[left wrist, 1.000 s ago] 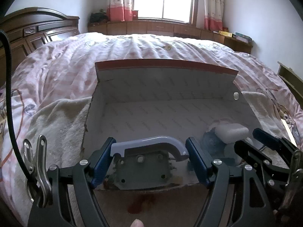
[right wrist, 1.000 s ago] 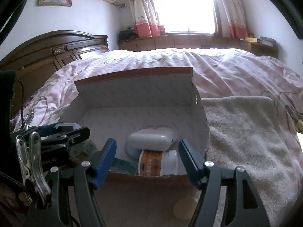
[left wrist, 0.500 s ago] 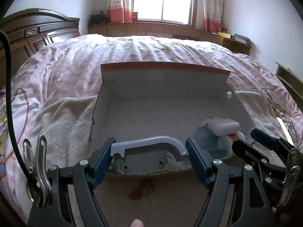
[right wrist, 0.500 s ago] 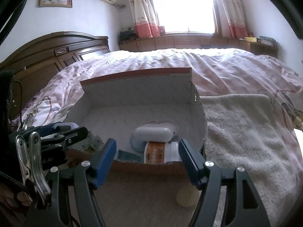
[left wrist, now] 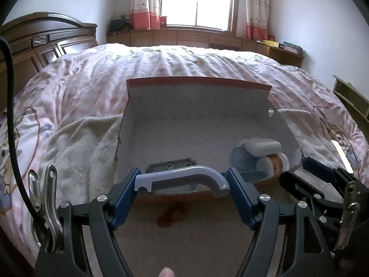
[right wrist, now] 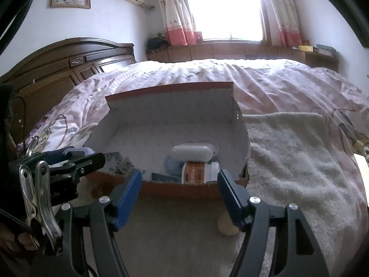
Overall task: Organize rigid objects
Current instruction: 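Withdraw both tools from the box toward the red figurine and beige disc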
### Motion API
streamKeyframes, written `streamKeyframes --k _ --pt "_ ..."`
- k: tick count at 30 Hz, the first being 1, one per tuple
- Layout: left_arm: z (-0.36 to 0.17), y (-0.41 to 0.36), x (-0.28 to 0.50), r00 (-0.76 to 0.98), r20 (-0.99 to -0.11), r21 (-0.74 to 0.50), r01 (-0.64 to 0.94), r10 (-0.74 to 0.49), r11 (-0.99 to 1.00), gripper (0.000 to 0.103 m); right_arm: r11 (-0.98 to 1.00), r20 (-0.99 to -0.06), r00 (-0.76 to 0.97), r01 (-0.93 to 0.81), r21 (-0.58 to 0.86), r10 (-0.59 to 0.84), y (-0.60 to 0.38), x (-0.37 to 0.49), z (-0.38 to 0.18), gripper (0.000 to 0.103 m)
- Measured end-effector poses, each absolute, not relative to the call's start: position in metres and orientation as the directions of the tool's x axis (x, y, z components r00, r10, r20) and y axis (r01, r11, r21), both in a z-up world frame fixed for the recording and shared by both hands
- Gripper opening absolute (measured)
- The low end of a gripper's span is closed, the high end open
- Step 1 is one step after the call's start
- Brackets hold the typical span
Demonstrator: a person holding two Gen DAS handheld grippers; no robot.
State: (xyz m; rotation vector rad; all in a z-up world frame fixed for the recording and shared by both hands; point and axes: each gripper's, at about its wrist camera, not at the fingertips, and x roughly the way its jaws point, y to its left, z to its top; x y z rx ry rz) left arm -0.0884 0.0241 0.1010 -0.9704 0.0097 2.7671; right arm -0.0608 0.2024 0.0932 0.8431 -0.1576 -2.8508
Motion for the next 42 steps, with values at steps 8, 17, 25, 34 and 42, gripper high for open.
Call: streamKeyframes --k 8,17,25,34,42 --pt "0.099 0.022 -0.077 -0.758 -0.621 -0.069 -0.197 0.196 -0.978 0.077 -0.981 -0.543 -0.819 0.124 0.149 -0.186 0.202 -0.051 0.090 0.072" --pt "0.095 0.019 -0.066 -0.751 -0.628 -0.076 -0.199 0.202 -0.977 0.077 -0.982 -0.562 -0.807 0.118 0.145 -0.180 0.205 -0.041 0.083 0.072" --pt "0.088 0.016 -0.060 -0.739 -0.642 -0.085 -0.200 0.207 -0.976 0.077 -0.986 -0.589 -0.793 0.098 0.134 -0.159 0.212 -0.032 0.072 0.072" --pt "0.077 0.012 -0.059 -0.716 -0.667 -0.093 -0.192 0.204 -0.977 0.077 -0.989 -0.621 -0.772 0.063 0.135 -0.134 0.225 -0.029 0.059 0.072" --pt "0.095 0.024 -0.073 -0.758 -0.618 -0.041 -0.232 0.208 -0.972 0.077 -0.988 -0.633 -0.762 0.060 0.145 -0.140 0.227 -0.029 0.054 0.072"
